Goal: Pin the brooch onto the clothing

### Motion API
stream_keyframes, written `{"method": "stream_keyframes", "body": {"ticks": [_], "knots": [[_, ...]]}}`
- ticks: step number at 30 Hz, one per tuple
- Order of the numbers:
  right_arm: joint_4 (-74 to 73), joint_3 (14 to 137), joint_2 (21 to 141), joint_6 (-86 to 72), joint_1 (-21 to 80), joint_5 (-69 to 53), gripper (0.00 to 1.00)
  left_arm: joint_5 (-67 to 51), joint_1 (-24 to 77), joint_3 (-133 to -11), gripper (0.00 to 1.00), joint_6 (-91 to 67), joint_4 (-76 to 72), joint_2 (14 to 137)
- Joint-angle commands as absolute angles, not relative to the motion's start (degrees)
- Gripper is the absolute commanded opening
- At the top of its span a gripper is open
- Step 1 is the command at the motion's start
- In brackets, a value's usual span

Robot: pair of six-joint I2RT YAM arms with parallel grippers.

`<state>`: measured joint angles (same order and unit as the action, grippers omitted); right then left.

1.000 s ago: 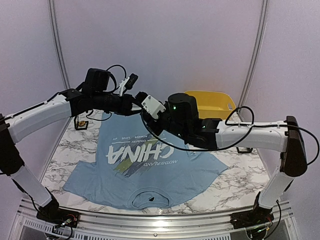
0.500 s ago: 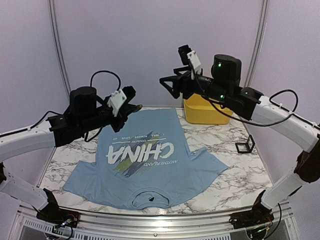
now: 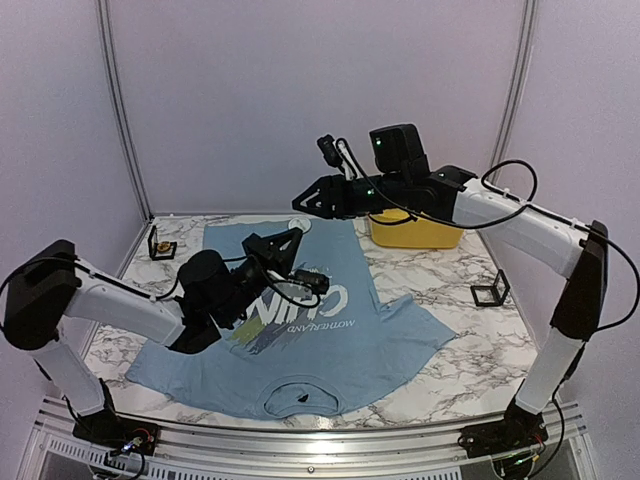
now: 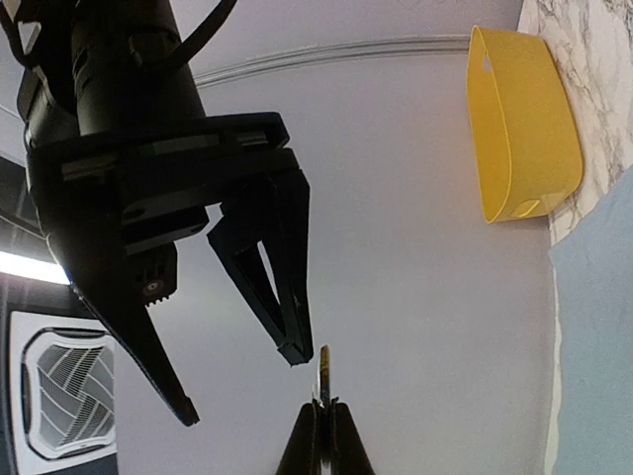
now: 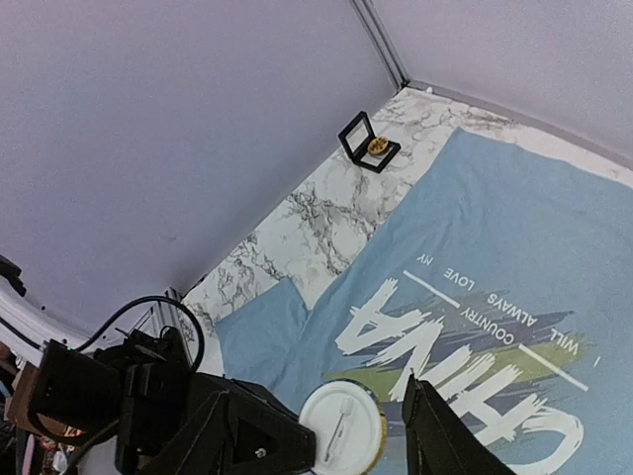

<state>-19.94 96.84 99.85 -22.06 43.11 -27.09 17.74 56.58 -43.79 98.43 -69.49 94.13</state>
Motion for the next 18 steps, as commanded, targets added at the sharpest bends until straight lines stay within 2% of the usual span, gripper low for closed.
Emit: {"method": "stream_keyframes", "body": {"ticks": [1,7,18], "knots": [[-18.56,95.46,98.25,-25.66,42.24,-32.05,0.51,21.48,57.98,-44.06,0.00,115.87,-98.82,100.50],[-16.75,90.03,95.06,-27.39,40.63,-30.79,0.45,22.41,59.14,-43.98,0.00,116.81,-99.27,102.18],[-8.49,88.16,95.97,-30.14,40.61,-38.83,0.30,22.23,59.50,-44.04,0.00,116.45,-99.28,102.15]]}}
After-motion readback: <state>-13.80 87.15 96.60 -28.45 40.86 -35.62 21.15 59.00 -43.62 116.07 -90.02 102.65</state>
